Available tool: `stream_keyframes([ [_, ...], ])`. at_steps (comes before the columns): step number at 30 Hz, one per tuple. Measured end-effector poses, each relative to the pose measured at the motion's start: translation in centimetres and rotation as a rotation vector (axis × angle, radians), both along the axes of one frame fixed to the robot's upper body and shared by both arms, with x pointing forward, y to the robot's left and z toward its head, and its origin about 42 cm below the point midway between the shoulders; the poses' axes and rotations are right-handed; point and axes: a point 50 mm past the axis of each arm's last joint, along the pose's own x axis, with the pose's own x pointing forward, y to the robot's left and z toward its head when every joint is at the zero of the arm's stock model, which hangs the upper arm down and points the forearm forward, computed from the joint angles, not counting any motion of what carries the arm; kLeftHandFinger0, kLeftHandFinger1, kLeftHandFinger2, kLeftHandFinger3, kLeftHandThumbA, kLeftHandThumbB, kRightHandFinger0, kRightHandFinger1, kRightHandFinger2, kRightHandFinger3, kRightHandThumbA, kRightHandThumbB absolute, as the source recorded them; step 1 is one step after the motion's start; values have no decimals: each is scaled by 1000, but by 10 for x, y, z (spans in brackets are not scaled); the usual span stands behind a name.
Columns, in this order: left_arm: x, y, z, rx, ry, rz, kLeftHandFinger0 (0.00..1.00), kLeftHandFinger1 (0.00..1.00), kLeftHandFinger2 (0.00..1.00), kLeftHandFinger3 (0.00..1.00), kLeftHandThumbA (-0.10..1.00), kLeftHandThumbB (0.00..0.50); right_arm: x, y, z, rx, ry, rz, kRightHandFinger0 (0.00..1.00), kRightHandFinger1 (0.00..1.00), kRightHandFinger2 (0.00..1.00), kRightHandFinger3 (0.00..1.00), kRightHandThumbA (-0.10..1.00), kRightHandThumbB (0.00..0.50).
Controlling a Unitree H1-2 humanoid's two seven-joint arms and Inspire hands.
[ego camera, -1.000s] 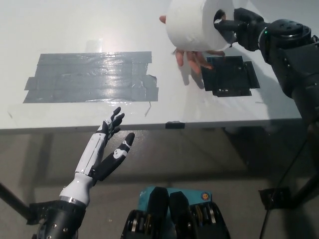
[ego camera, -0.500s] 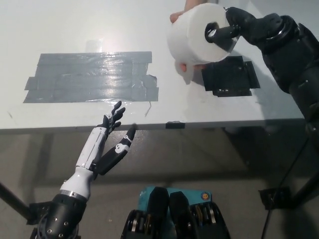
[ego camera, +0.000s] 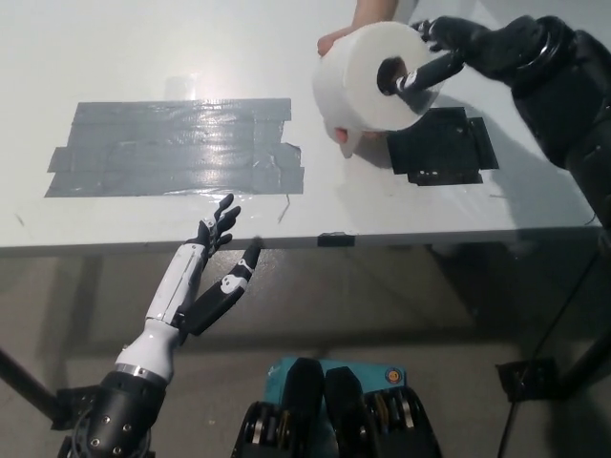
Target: A toilet paper roll is kept on the black spot on the desk infront of the robot and the robot inserts its right thumb into the hole in the centre to grab the roll. Then it passes the roll to a person.
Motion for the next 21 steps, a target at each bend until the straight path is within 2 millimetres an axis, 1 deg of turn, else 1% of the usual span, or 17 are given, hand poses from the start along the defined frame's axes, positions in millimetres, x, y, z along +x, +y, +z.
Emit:
stream_keyframes([
  [1,0,0,0,0,0,0,1000,1000,1000,1000,643,1,0,-2,7,15,-18,3,1000,1000,1000,1000,811,496],
  [3,0,0,0,0,1,0,1000,1000,1000,1000,643,0,-3,-10,31,60,-92,16,1000,1000,1000,1000,816,500],
  [5,0,0,0,0,2,0,1000,1000,1000,1000,640,0,-6,-17,49,94,-146,22,1000,1000,1000,1000,909,500],
  [7,0,0,-1,0,4,1,1000,1000,1000,1000,641,0,-11,-25,66,115,-201,24,1000,1000,1000,1000,900,500],
  [8,0,0,-1,0,5,1,1000,1000,1000,1000,642,0,-14,-29,75,126,-235,29,1000,1000,1000,1000,885,483],
  [9,0,0,-1,0,6,1,1000,1000,1000,1000,643,1,-19,-33,83,138,-264,31,1000,1000,1000,1000,892,495],
  [10,0,0,-2,0,7,1,1000,1000,1000,1000,644,1,-22,-37,88,148,-285,32,1000,1000,1000,1000,908,496],
  [11,0,0,-2,1,8,1,1000,1000,1000,1000,643,0,-25,-40,91,152,-299,31,1000,1000,1000,1000,940,496],
  [12,0,0,-2,1,9,2,1000,1000,1000,1000,641,0,-28,-42,95,159,-318,33,1000,1000,1000,1000,945,500],
  [15,0,1,-3,1,14,3,1000,1000,1000,1000,633,0,-40,-51,100,172,-366,37,1000,1000,1000,1000,948,498],
  [16,0,1,-3,1,15,3,1000,1000,1000,1000,617,0,-45,-54,99,177,-379,40,1000,1000,1000,1000,948,487],
  [17,0,1,-4,1,16,3,1000,1000,1000,1000,615,0,-50,-57,95,181,-391,45,1000,1000,1000,1000,963,474],
  [18,0,1,-4,1,16,3,1000,1000,1000,1000,610,0,-54,-59,90,182,-396,47,1000,1000,1000,1000,966,473],
  [19,0,1,-4,1,18,4,1000,1000,1000,1000,609,0,-58,-61,85,183,-398,49,1000,1000,1000,1000,948,469],
  [20,0,1,-5,1,19,4,1000,1000,1000,1000,616,2,-62,-63,79,185,-398,51,1000,1000,1000,1000,929,451],
  [21,0,1,-5,1,21,4,1000,1000,1000,1000,634,5,-66,-66,70,187,-395,54,1000,1000,1000,1000,922,448],
])
